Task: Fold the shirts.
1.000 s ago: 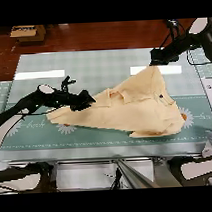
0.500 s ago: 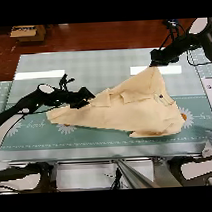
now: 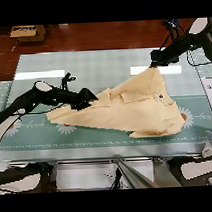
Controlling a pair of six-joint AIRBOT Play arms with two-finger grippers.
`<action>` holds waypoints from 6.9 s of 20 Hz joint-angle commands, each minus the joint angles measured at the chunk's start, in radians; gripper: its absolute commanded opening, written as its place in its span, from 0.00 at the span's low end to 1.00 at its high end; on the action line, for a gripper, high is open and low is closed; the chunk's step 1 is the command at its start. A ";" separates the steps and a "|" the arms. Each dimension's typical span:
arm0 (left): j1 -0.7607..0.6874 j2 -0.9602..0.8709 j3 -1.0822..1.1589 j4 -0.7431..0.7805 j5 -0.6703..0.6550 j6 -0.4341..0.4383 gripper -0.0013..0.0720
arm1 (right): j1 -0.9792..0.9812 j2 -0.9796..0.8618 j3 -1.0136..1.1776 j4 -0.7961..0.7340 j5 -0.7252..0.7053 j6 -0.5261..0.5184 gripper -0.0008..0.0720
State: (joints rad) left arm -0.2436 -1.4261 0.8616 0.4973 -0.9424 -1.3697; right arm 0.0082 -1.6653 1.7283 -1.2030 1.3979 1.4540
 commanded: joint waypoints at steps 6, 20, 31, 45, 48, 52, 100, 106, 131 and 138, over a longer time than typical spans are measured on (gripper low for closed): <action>-0.008 0.010 -0.068 0.077 -0.005 -0.024 0.85 | 0.001 0.000 0.000 0.000 0.005 0.000 0.05; -0.011 -0.070 -0.058 -0.009 0.275 -0.054 0.73 | 0.001 0.000 0.000 -0.003 0.000 0.000 0.05; 0.129 0.023 -0.019 -0.002 -0.087 0.155 0.77 | -0.072 0.032 0.018 -0.081 0.108 -0.111 0.53; 0.439 0.224 -0.135 0.423 -0.309 0.127 0.77 | -0.699 0.460 -0.874 -0.002 0.137 -0.209 0.82; 0.484 0.224 -0.135 0.456 -0.315 0.128 0.77 | -0.699 0.476 -0.947 0.058 0.111 -0.238 0.82; 0.483 0.213 -0.135 0.457 -0.274 0.132 0.77 | -0.699 0.476 -0.953 0.043 0.098 -0.241 0.82; 0.457 0.610 1.085 0.460 -0.284 -0.073 0.04 | -0.491 0.895 0.055 0.580 -0.299 -0.063 0.04; 0.457 0.669 1.090 0.657 -0.742 -0.141 0.04 | -0.491 0.940 0.147 0.222 0.025 0.046 0.04; 0.457 0.309 -0.076 0.416 0.011 -0.003 0.04 | -0.079 -0.095 0.146 -0.039 -0.148 -0.032 0.05; 0.457 0.176 -0.076 0.407 0.171 -0.003 0.05 | -0.063 -0.185 0.147 -0.006 -0.136 -0.033 0.11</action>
State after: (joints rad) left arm 0.2123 -1.2053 0.7872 0.9066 -0.8436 -1.3731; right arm -0.0601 -1.8198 1.8740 -1.2221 1.2648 1.4220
